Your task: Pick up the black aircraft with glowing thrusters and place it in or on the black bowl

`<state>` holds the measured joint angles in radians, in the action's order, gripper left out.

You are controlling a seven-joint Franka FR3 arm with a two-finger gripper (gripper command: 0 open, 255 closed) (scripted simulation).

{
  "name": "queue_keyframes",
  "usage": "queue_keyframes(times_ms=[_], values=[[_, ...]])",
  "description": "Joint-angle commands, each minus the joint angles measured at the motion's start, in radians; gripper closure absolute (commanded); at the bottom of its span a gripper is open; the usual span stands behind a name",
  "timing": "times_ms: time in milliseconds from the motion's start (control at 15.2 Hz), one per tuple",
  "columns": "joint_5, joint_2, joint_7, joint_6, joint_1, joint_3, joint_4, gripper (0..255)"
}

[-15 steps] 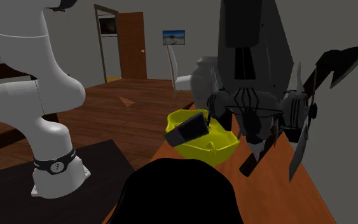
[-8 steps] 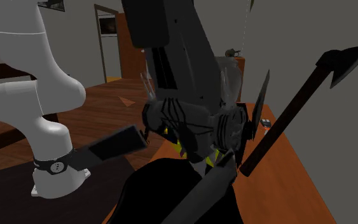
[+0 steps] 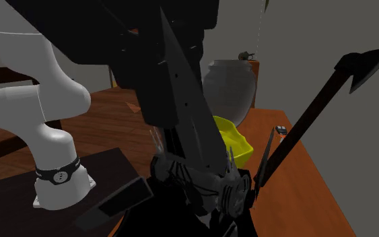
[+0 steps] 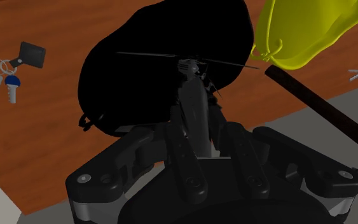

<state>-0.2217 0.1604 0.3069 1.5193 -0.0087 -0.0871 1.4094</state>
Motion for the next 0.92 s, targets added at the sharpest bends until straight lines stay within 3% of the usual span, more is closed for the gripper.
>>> queue_keyframes(times_ms=[0,396,858], values=[[-0.001,-0.008,0.006,0.030,0.000,0.000,0.037,255],[-0.002,-0.024,0.024,0.114,0.001,0.000,0.139,255],[-0.002,-0.024,0.025,0.119,0.001,0.000,0.145,255]])
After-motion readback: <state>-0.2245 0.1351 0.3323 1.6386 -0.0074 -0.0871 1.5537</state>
